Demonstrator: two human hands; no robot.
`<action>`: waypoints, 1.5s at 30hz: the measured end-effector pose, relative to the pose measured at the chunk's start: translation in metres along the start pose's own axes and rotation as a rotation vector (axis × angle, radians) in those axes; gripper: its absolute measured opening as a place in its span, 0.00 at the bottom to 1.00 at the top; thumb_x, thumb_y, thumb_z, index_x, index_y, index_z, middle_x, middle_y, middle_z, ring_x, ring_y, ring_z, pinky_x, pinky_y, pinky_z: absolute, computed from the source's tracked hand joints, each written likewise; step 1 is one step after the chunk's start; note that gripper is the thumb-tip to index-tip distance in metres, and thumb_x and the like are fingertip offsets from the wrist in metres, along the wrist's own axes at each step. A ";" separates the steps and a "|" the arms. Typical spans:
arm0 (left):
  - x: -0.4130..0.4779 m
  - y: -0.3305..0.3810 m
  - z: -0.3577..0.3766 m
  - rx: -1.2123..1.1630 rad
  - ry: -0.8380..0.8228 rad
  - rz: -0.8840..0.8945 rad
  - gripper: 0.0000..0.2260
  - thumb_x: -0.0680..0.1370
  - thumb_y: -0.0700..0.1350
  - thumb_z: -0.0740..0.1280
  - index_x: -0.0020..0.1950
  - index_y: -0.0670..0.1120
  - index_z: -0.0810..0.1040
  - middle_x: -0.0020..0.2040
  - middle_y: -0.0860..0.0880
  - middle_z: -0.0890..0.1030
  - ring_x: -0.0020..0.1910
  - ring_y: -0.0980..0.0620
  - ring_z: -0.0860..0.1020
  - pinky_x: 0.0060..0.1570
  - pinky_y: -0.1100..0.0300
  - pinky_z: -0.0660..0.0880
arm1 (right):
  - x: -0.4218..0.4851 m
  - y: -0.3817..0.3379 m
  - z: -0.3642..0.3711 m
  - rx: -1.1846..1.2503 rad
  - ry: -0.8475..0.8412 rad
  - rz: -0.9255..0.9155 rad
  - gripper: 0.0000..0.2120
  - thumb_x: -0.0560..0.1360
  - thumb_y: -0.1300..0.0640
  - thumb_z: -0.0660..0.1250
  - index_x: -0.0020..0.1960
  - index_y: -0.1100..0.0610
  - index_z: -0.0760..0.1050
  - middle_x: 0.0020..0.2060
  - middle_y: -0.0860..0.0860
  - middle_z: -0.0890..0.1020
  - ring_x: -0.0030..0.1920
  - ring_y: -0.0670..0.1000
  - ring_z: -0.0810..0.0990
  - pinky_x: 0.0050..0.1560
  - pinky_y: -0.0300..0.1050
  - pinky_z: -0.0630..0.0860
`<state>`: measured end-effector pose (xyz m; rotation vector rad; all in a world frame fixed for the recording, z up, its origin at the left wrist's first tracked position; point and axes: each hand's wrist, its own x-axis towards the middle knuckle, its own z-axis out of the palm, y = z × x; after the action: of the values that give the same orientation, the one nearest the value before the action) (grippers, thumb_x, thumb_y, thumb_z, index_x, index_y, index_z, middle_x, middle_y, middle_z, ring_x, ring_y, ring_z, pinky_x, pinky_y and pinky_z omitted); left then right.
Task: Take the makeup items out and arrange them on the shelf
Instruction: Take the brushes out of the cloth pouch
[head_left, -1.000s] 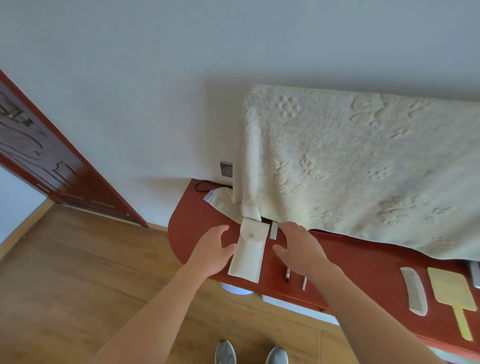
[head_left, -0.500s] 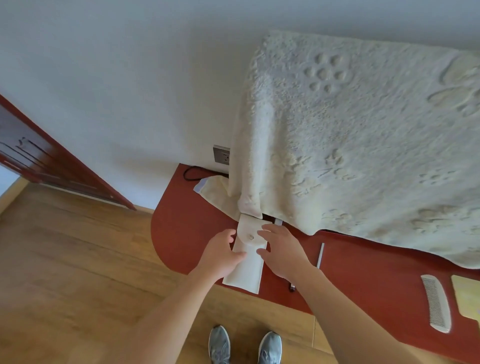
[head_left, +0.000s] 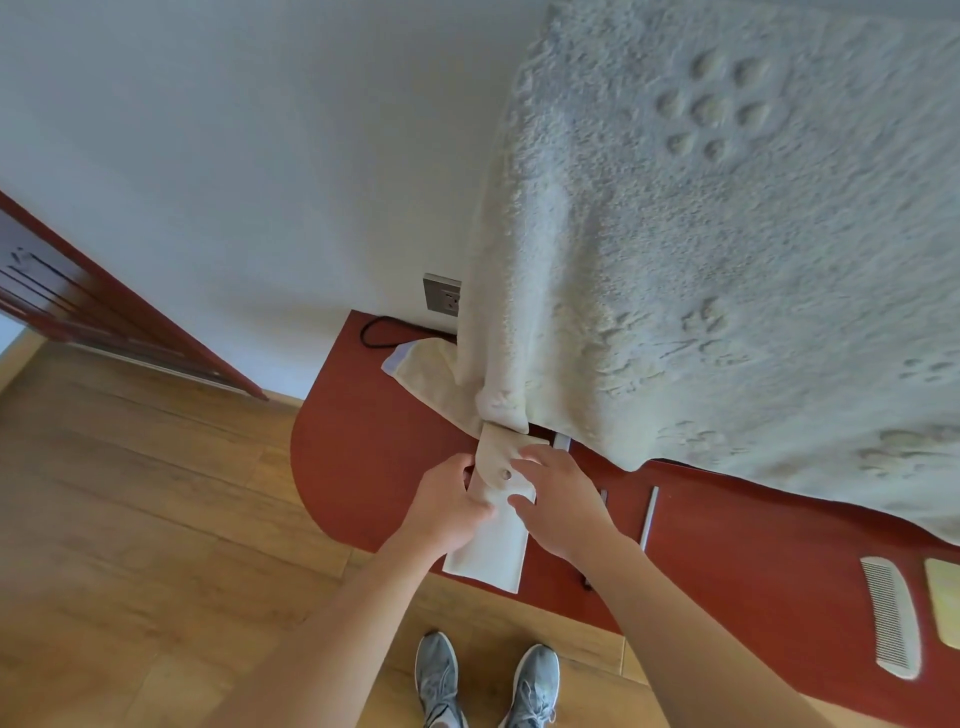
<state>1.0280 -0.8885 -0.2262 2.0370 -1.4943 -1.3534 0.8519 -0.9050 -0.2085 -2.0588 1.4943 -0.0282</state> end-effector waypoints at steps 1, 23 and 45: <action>0.001 0.000 0.000 -0.005 -0.005 -0.001 0.21 0.68 0.44 0.73 0.60 0.50 0.77 0.45 0.54 0.82 0.42 0.56 0.81 0.37 0.64 0.78 | 0.000 0.000 0.000 0.002 0.001 0.001 0.23 0.80 0.48 0.63 0.74 0.48 0.66 0.73 0.43 0.64 0.73 0.46 0.60 0.69 0.40 0.64; -0.023 0.003 -0.013 -0.258 0.009 -0.023 0.21 0.70 0.38 0.74 0.61 0.48 0.77 0.48 0.52 0.84 0.45 0.54 0.83 0.46 0.57 0.82 | -0.014 -0.015 -0.009 -0.038 0.045 -0.044 0.24 0.79 0.45 0.63 0.73 0.48 0.68 0.73 0.43 0.66 0.72 0.47 0.62 0.67 0.43 0.67; -0.140 0.070 -0.072 -0.625 -0.080 0.102 0.21 0.68 0.33 0.75 0.60 0.44 0.80 0.53 0.45 0.85 0.53 0.45 0.84 0.60 0.42 0.78 | -0.098 -0.061 -0.087 -0.056 0.537 -0.412 0.16 0.70 0.65 0.72 0.57 0.57 0.80 0.58 0.51 0.80 0.56 0.56 0.76 0.51 0.52 0.80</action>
<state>1.0396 -0.8199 -0.0687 1.5076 -1.0035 -1.6150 0.8383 -0.8461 -0.0769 -2.4982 1.3274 -0.7595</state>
